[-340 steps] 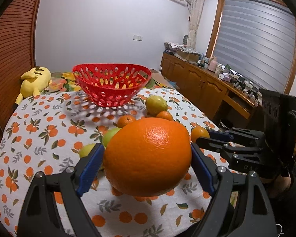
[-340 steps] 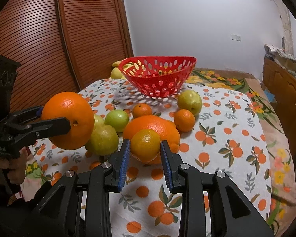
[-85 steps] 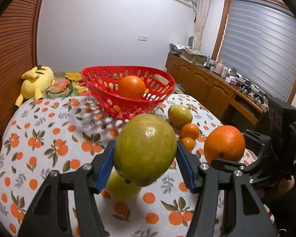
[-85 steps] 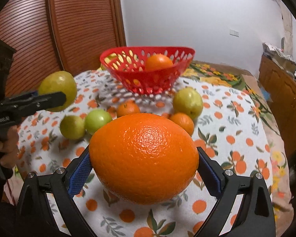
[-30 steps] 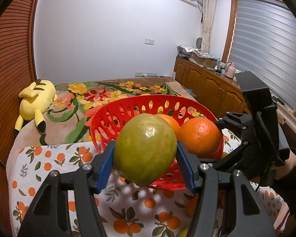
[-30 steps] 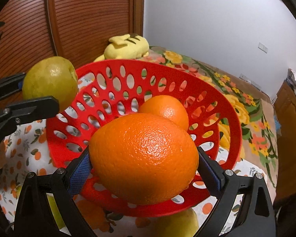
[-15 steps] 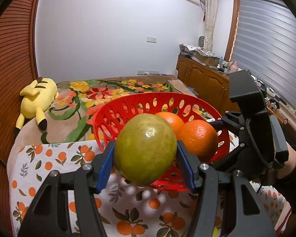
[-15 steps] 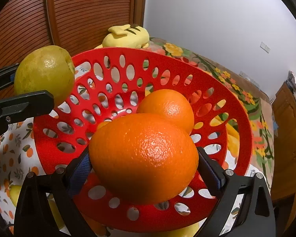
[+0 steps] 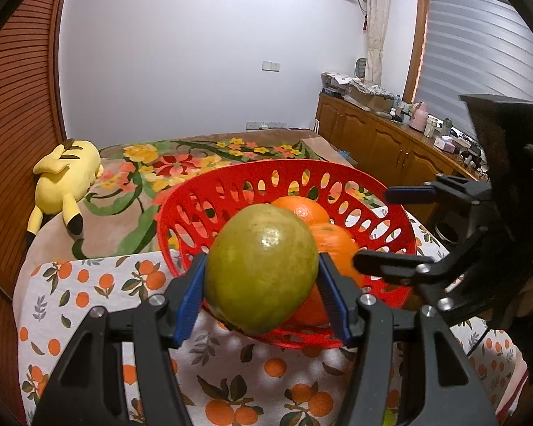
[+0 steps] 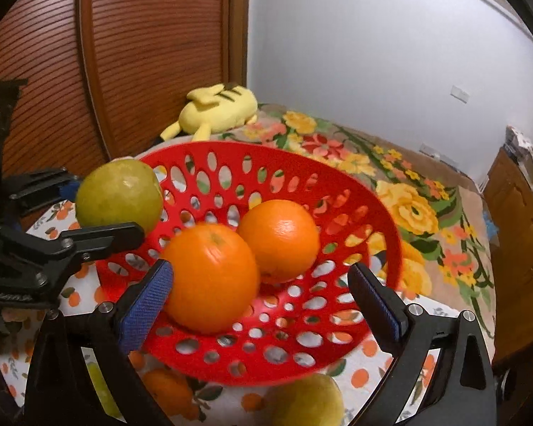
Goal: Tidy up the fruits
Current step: 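Lower the yellow-green pomelo into the red basket and open the left tool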
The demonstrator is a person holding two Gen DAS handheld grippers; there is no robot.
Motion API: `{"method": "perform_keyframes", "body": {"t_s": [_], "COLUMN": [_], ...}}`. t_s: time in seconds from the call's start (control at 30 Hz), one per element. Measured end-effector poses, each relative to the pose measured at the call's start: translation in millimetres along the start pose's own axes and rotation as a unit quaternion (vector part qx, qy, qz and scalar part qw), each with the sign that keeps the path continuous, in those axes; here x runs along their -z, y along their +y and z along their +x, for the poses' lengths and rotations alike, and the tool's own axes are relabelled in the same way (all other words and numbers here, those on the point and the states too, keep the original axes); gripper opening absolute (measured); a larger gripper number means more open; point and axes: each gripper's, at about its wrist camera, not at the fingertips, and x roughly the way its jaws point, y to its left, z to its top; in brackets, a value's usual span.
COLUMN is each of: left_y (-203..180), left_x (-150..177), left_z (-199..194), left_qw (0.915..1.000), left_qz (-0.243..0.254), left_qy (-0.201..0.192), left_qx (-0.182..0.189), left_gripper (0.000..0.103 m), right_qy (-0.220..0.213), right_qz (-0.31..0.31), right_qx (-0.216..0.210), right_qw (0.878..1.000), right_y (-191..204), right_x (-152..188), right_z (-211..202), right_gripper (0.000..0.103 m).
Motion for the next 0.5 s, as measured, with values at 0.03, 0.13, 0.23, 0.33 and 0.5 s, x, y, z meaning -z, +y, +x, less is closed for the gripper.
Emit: {"method": "perform_keyframes", "body": {"t_s": [0.03,0.13,0.23,0.33,0.5], "left_y": [-0.3,-1.0,-1.0,-3.1,-4.8], "left_x": [-0.1,-0.7,-0.6,-0.9,-5.5], "left_z": [0.9,3.2,6.1,8.4,5.8], "left_qw": [1.0000,1.0000,1.0000,0.9999,0.9996], "left_qz": [0.000,0.000,0.000,0.004,0.008], "left_qy": [0.000,0.003,0.007,0.008,-0.008], "left_qx": [0.000,-0.003,-0.006,-0.012,-0.026], "left_gripper": [0.059,0.059,0.059,0.059,0.066], "right_qy": [-0.003,-0.008,-0.011,-0.012,-0.016], "right_qz": [0.004,0.020,0.029,0.034,0.039], "right_qx": [0.004,0.001,0.001,0.001,0.000], "right_qw": [1.000,1.000,1.000,0.999,0.999], "right_y": [-2.0,-5.4,-7.5,-7.0,-6.4], "right_x": [2.1,8.1,15.1,22.4,30.0], "right_z": [-4.0,-13.0,-19.7,-25.3,-35.7], "right_gripper": [0.100,0.100,0.100,0.100,0.100]}}
